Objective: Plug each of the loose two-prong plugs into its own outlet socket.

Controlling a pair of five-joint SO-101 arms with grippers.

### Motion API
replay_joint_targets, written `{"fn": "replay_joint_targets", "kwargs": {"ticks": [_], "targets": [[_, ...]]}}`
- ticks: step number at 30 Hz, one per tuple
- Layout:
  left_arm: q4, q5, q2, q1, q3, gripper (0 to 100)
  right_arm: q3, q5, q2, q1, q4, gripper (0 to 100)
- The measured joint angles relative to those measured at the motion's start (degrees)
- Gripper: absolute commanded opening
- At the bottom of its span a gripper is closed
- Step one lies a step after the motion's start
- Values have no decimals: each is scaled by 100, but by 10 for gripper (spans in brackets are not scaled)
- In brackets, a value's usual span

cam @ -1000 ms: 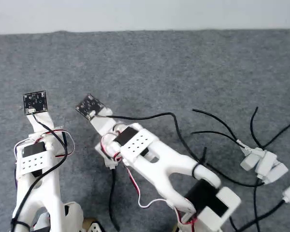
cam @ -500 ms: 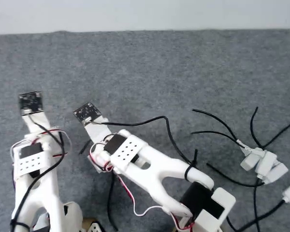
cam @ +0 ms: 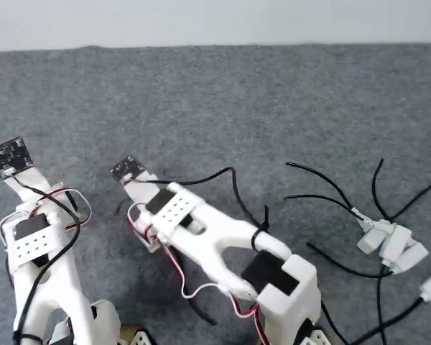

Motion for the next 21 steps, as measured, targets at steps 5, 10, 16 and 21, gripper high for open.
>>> {"fn": "replay_joint_targets", "kwargs": {"ticks": [5,10,16,21], "targets": [[0,-457,0,536,70,13,-70,105,-255,580,527,8],[9,-721,0,967,246,13,-70,369,-1108,1503,1204,8],[9,-730,-9,1319,273,13,527,888,-2180,3130,1600,8],[9,-730,-9,1371,273,13,1213,1530,-3015,4897,1600,9]]}}
